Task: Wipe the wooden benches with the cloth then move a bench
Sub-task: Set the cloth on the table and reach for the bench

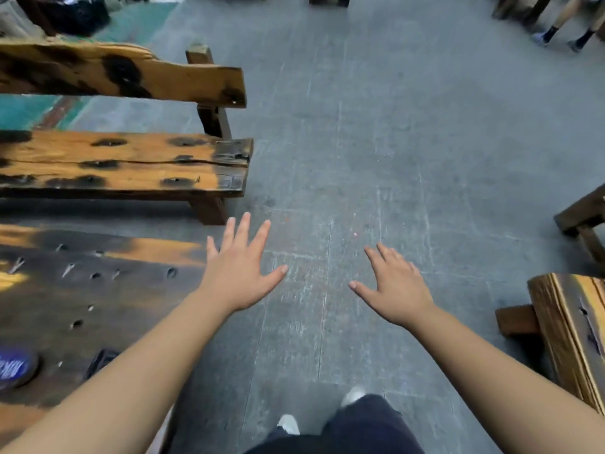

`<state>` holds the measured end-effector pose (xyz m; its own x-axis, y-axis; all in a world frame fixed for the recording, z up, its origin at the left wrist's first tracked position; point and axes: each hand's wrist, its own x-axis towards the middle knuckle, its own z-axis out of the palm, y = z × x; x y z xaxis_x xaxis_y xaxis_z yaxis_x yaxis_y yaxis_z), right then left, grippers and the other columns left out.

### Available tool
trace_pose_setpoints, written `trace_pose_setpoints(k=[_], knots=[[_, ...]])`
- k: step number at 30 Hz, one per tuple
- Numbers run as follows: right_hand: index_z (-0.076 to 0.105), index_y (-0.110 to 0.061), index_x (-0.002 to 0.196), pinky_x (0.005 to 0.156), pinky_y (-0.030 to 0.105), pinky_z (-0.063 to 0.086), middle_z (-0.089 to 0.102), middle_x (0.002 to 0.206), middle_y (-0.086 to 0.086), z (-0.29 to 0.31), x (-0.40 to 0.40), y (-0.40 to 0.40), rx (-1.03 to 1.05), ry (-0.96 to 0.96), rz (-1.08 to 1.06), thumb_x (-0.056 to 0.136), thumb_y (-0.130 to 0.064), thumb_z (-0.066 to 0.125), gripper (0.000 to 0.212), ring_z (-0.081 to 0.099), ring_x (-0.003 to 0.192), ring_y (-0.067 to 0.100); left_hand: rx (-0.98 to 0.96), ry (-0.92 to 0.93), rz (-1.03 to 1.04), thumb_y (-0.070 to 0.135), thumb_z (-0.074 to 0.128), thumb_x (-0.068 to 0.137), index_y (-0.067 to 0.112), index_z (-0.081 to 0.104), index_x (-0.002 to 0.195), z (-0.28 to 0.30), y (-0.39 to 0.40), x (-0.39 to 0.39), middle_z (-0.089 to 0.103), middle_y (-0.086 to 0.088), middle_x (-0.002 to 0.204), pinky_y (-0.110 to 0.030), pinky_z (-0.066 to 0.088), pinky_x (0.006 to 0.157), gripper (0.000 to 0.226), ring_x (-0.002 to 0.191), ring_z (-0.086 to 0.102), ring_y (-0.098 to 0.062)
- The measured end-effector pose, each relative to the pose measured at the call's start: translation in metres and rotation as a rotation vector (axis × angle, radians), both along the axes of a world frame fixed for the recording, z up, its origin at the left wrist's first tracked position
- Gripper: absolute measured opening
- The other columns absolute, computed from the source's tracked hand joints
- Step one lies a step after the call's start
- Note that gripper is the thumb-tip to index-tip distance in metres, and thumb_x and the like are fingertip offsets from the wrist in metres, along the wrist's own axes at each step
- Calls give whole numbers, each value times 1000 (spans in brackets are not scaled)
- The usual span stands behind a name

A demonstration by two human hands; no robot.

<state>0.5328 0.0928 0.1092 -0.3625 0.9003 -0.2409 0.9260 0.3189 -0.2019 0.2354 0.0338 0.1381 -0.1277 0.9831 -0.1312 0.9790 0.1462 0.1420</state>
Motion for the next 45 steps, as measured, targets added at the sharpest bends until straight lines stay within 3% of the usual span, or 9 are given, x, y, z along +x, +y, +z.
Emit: trace_pose_setpoints(k=[8,11,15,23,31,36,40,45], knots=[[17,-26,154,115,47,25,17,162,6,-20,12,282,16,8,54,83,-76,36,89,20,147,24,-59,-13,151,83,19,74,37,-3,153,-13,235,15,-14,-1,163,-64,9,114,94,149,-11,-24],[16,-27,153,114,48,26,15,163,5,-2,1,372,-3,-9,89,82,-77,36,89,21,147,23,-102,-47,224,82,25,79,39,-6,153,-1,305,14,-17,0,163,-65,10,114,91,149,-13,-23],[17,-26,153,113,48,29,17,162,5,25,-43,498,19,-1,202,84,-75,38,87,25,145,25,-19,-75,321,84,19,75,40,-4,152,19,397,-11,-14,2,163,-64,14,113,92,150,-9,-22],[14,-28,154,114,49,26,14,163,3,26,-195,709,71,24,382,86,-72,41,86,24,146,23,-39,-120,520,81,30,83,41,-2,153,0,571,-135,-13,2,163,-64,13,113,87,150,-8,-23],[14,-26,155,115,49,27,13,164,2,53,-308,896,37,17,428,88,-69,42,84,19,148,21,-98,-193,654,81,29,83,36,-2,154,17,747,-267,-12,0,164,-69,12,112,89,150,-5,-26],[14,-25,155,115,46,26,12,164,3,39,-398,1014,-2,-9,560,89,-67,44,84,17,148,21,-102,-234,808,82,25,82,37,-1,153,-6,832,-334,-10,1,164,-69,12,112,89,150,-3,-25],[14,-23,155,115,43,27,12,164,2,19,-503,1106,-13,47,756,90,-64,47,84,18,148,20,-147,-344,1045,85,25,80,37,1,154,-41,880,-382,-12,1,164,-69,13,112,91,150,-4,-26],[14,-23,154,114,43,29,14,163,3,12,-638,1172,-34,-14,1087,89,-67,44,84,21,147,23,-191,-430,1358,84,26,82,35,-1,155,-50,920,-412,-11,-3,164,-64,17,111,92,150,-2,-31]])
